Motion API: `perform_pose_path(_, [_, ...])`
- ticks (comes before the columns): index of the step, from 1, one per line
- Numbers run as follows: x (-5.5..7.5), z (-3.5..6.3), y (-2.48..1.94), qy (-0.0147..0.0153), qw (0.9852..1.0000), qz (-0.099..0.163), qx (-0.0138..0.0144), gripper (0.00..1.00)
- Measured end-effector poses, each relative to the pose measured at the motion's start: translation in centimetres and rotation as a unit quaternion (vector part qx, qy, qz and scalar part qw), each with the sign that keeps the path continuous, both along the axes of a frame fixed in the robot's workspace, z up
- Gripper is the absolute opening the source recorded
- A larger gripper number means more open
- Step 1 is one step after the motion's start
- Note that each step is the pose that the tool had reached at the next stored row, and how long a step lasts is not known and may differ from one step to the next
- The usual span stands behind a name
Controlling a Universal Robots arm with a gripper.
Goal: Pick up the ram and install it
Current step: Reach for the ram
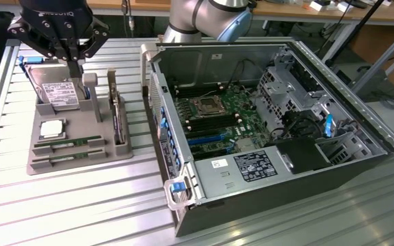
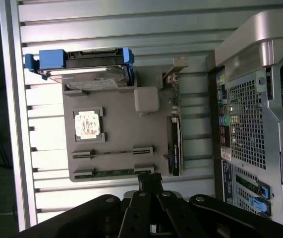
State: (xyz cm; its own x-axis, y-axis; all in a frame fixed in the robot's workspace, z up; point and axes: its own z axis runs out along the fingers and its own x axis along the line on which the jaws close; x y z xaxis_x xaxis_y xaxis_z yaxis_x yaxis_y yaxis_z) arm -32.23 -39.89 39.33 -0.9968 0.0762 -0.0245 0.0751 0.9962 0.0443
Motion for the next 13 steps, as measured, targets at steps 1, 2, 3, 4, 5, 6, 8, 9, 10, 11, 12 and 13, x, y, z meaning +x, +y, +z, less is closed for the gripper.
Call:
perform_pose_path(1, [-0.2,0.00,0.00,0.0000,1.0000,0.000,0.0000,0.10])
perform_pose_path(2, [-0.4,0.00,0.00,0.0000,1.0000,0.000,0.0000,0.10])
perform_pose_path(3, [-0.6,0.00,0.00,0.0000,1.0000,0.000,0.0000,0.10])
perform_pose_path(4, [-1.0,0.00,0.00,0.0000,1.0000,0.000,0.0000,0.10])
perform_pose_path(5, [-1.2,0.00,0.00,0.0000,1.0000,0.000,0.0000,0.10])
perform_pose_path(6, [-1.5,0.00,0.00,0.0000,1.0000,0.000,0.0000,0.10])
perform_pose_path(8, [-2.0,0.00,-0.01,0.0000,1.0000,0.000,0.0000,0.10])
perform_pose_path(9, [-2.2,0.00,-0.01,0.0000,1.0000,0.000,0.0000,0.10])
perform_pose_path(10, [-2.4,0.00,-0.01,0.0000,1.0000,0.000,0.0000,0.10])
perform_pose_path(11, [-2.5,0.00,-0.01,0.0000,1.0000,0.000,0.0000,0.10])
perform_pose_path(12, [-2.6,0.00,-0.01,0.0000,1.0000,0.000,0.0000,0.10])
perform_pose_path(13, [-2.6,0.00,-0.01,0.0000,1.0000,0.000,0.0000,0.10])
